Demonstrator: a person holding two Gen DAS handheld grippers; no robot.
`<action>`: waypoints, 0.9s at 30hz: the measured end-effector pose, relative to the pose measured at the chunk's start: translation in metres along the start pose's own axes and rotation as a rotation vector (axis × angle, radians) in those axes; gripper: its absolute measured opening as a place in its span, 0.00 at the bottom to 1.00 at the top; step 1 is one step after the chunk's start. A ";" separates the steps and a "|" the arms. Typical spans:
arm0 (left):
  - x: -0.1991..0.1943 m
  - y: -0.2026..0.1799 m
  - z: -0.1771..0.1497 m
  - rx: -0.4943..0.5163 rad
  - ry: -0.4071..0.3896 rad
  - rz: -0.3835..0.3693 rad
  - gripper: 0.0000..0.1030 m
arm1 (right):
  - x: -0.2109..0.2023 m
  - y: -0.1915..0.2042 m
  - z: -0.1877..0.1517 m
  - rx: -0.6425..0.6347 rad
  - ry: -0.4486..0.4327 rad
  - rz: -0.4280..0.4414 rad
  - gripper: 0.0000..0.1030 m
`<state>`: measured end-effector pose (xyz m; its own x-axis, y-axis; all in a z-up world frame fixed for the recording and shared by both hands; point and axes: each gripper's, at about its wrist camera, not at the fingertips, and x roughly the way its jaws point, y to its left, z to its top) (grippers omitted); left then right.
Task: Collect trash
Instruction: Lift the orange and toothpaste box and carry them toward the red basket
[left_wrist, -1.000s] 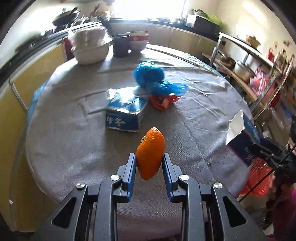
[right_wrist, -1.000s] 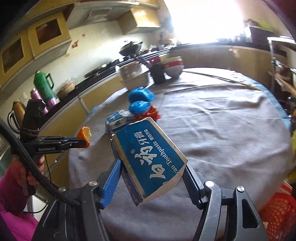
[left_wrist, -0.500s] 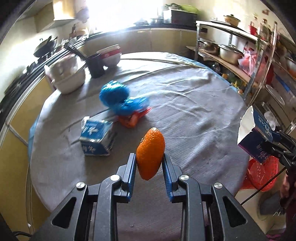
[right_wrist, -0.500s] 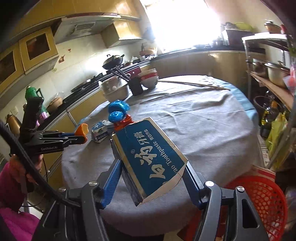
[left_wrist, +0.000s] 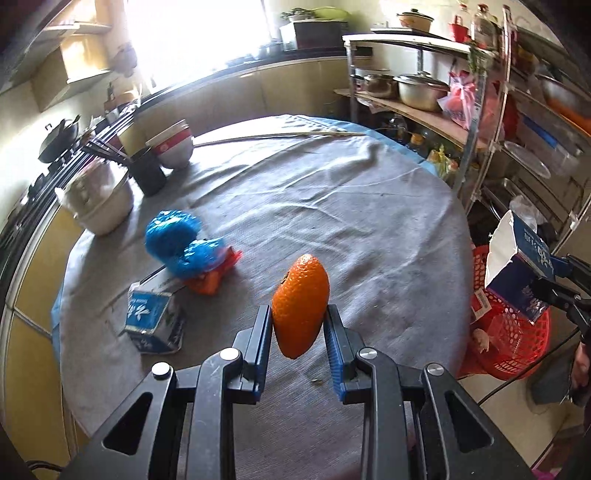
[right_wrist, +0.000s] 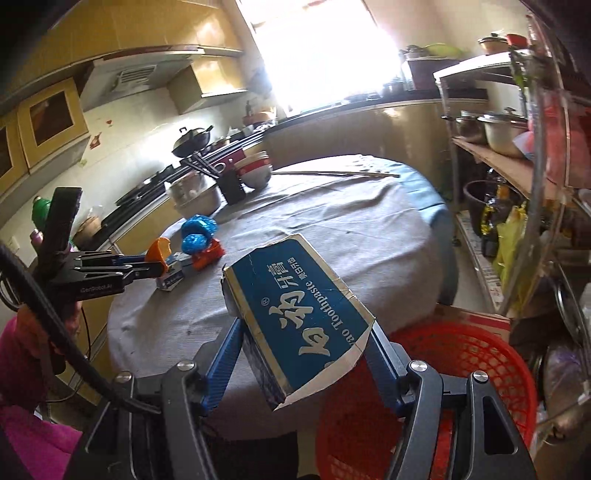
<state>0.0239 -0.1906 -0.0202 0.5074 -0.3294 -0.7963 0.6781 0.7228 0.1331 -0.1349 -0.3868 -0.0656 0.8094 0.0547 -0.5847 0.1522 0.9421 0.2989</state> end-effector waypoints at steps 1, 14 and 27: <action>0.000 -0.003 0.001 0.010 -0.002 0.000 0.29 | -0.001 -0.002 0.000 0.004 0.000 -0.002 0.67; 0.003 -0.036 0.009 0.092 0.007 -0.005 0.29 | -0.011 -0.019 -0.006 0.046 -0.024 -0.013 0.67; 0.009 -0.072 0.021 0.170 0.013 -0.015 0.29 | -0.022 -0.043 -0.016 0.102 -0.045 -0.036 0.67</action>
<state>-0.0093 -0.2577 -0.0244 0.4907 -0.3307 -0.8061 0.7660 0.6046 0.2183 -0.1678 -0.4230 -0.0775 0.8266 0.0049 -0.5628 0.2365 0.9044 0.3551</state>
